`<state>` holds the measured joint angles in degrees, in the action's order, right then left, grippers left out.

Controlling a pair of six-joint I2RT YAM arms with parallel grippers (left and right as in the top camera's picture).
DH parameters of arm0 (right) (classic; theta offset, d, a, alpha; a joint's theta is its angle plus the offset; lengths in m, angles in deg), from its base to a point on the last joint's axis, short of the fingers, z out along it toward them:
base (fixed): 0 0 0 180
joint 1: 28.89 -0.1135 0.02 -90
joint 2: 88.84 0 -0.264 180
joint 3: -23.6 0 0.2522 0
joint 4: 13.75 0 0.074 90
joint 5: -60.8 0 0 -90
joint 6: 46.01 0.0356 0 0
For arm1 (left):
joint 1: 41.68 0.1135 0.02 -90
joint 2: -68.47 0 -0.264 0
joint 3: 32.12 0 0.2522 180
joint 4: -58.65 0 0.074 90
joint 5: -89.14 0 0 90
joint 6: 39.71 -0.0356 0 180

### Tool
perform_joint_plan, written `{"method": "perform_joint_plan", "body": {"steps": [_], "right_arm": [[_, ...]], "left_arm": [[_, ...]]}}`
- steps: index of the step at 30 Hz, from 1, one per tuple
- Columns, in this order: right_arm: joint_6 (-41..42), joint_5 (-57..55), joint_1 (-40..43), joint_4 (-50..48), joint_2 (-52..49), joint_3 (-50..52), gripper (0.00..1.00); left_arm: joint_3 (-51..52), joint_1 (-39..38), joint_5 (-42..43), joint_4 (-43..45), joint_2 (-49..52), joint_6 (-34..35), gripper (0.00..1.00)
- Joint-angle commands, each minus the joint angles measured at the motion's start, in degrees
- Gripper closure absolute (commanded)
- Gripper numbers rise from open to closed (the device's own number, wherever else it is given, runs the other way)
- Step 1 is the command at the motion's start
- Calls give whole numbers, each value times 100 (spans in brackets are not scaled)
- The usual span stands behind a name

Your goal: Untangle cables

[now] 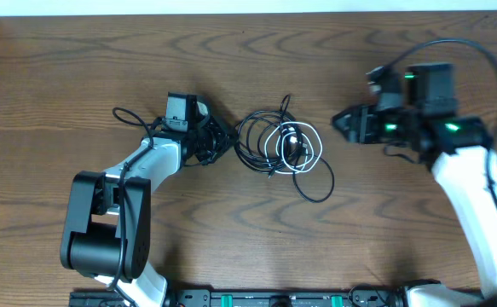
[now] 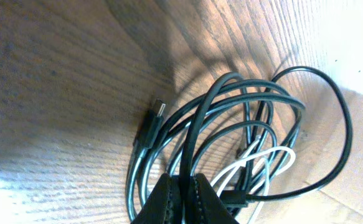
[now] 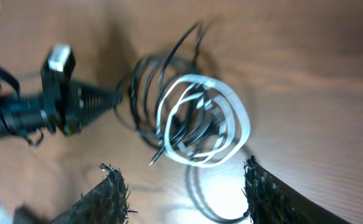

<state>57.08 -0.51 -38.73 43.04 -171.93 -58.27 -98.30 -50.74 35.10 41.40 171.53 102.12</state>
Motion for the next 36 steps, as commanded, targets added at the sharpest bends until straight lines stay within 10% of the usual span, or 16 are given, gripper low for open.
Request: {"method": "perform_joint_plan", "body": {"steps": [1, 20, 25, 36], "right_arm": [[168, 214, -476, 7, -525, 42, 43], [535, -313, -1941, -1421, -2730, 42, 55], [533, -260, -1967, -1604, -2782, 42, 99], [-879, 2627, -791, -1233, -1220, 2, 99]], "left_arm": [[46, -15, 195, -7, 11, 337, 91], [46, -17, 197, -11, 11, 334, 92], [46, -17, 197, -13, 11, 334, 92], [46, -17, -684, -385, 11, 223, 92]]}}
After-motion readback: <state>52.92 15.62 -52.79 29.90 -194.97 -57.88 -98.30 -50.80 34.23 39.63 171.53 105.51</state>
